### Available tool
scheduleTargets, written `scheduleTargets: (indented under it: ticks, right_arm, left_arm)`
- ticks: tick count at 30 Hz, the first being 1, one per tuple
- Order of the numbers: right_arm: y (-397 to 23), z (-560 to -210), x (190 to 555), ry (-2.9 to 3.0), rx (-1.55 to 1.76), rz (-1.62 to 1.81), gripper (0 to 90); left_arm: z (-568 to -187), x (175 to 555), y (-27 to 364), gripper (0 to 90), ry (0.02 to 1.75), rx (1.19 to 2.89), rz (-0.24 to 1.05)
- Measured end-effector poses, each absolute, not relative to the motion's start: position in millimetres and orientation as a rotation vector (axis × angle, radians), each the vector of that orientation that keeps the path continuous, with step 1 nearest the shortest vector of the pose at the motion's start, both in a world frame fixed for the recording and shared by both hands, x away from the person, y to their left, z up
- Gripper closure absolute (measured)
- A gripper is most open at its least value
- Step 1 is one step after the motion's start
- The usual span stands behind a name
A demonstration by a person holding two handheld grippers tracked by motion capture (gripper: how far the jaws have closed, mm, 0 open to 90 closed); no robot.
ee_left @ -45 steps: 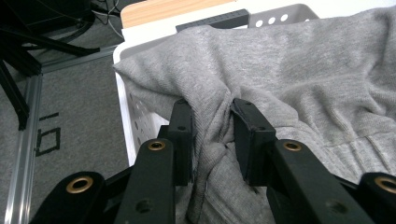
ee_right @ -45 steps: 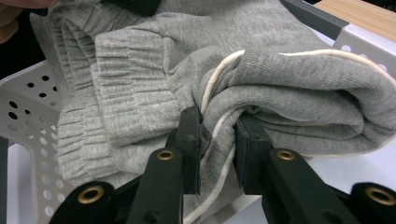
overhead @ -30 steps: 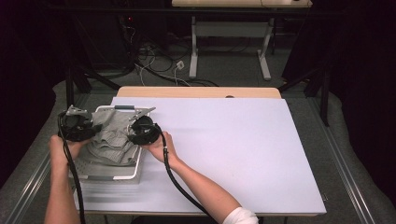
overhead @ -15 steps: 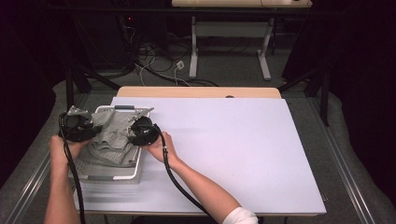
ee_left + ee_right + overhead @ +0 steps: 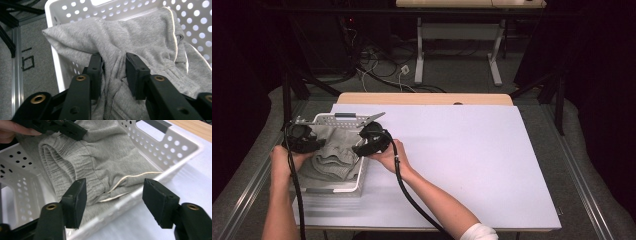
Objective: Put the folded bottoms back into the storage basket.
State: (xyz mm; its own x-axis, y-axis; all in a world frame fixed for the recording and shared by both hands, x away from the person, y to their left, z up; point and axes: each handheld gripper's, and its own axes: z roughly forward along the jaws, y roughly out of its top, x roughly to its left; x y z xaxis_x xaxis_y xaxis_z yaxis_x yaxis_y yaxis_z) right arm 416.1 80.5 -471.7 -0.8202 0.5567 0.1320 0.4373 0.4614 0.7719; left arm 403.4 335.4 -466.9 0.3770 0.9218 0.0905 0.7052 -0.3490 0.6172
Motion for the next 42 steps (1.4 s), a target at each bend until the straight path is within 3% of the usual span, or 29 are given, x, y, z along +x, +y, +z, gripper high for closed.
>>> scheduleTargets:
  ticks: [5,16,24,42]
  right_arm:
    - [58.9,-466.0,413.9,2.575,0.87,1.309,27.2]
    - [11.6,-462.9,408.5,2.606,0.844,1.305,15.0]
    - [-25.7,-466.9,403.9,2.613,0.862,1.255,12.7]
    - [-81.1,-481.4,393.2,2.594,0.933,1.18,6.4]
  left_arm:
    - [-466.1,403.7,333.8,57.3,1.398,2.146,0.611]
    - [-463.5,406.7,318.8,18.4,1.38,2.178,0.567]
    - [-459.6,406.9,297.5,3.5,1.324,2.222,0.534]
    - [-465.5,376.8,248.3,0.0,1.13,2.322,0.531]
